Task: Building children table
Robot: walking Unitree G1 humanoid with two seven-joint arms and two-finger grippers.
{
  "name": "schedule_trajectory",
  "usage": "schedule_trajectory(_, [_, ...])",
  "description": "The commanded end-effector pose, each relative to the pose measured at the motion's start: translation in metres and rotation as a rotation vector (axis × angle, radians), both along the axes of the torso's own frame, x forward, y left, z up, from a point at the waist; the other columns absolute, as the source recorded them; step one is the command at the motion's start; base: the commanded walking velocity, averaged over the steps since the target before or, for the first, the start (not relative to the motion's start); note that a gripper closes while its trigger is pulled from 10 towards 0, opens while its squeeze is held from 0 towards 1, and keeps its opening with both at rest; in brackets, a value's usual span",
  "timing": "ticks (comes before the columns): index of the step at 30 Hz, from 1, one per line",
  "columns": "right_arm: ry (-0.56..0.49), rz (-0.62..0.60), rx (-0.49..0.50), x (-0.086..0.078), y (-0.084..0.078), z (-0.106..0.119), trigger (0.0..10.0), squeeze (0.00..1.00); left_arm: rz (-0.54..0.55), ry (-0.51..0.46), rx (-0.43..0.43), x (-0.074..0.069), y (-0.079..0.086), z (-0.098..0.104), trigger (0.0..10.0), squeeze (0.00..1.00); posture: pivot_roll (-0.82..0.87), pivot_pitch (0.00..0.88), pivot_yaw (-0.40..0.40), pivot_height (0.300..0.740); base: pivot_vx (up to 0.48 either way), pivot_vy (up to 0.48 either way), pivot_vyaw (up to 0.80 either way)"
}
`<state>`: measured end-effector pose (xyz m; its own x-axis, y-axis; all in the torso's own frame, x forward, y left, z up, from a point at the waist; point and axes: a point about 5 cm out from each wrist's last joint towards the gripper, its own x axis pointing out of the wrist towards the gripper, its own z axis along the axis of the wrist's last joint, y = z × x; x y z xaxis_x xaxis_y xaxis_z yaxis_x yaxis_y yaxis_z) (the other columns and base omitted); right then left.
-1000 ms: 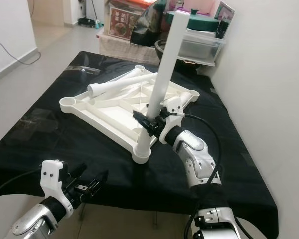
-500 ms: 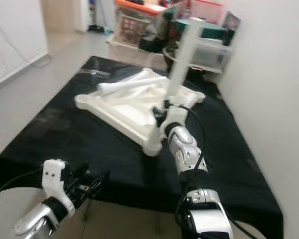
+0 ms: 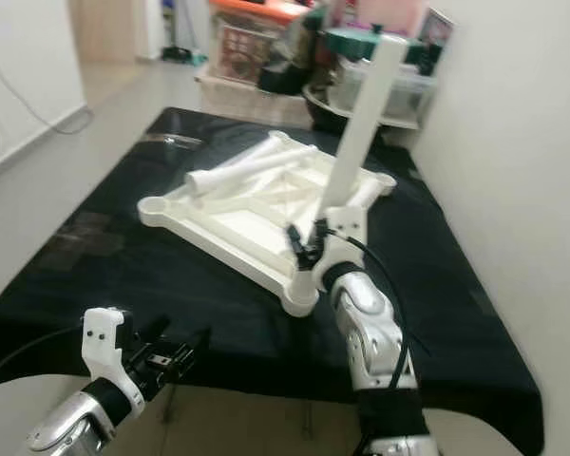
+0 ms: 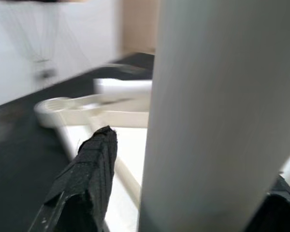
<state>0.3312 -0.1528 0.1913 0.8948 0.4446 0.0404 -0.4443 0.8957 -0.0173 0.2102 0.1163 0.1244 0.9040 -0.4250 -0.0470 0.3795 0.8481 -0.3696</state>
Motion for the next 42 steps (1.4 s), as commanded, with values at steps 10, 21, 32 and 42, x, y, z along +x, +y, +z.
schedule_trajectory(10, [-0.002, 0.473, -0.111, 0.002, 0.019, -0.004, 10.0, 0.0, -0.008, 0.01, -0.004, -0.001, -0.002, -0.001, 10.0, 0.0, 0.09, 0.0, -0.137, 0.74, 0.0, 0.0, 0.0])
schedule_trajectory(21, [0.192, -0.351, -0.021, 0.031, -0.009, -0.033, 0.0, 0.0, -0.004, 0.01, -0.002, -0.003, -0.002, -0.001, 10.0, 0.0, 0.09, 0.0, -0.146, 0.74, 0.0, 0.0, 0.0])
schedule_trajectory(32, [0.255, -0.684, -0.019, -0.011, -0.037, -0.055, 0.0, 0.0, -0.004, 0.018, -0.009, -0.004, -0.002, -0.002, 10.0, 0.0, 0.09, 0.0, -0.137, 0.74, 0.0, 0.0, 0.0])
schedule_trajectory(42, [0.145, -0.536, -0.029, -0.018, -0.005, -0.041, 10.0, 0.0, -0.001, 0.023, -0.017, -0.002, -0.002, -0.003, 10.0, 0.0, 0.07, 0.0, -0.118, 0.74, 0.0, 0.0, 0.0])
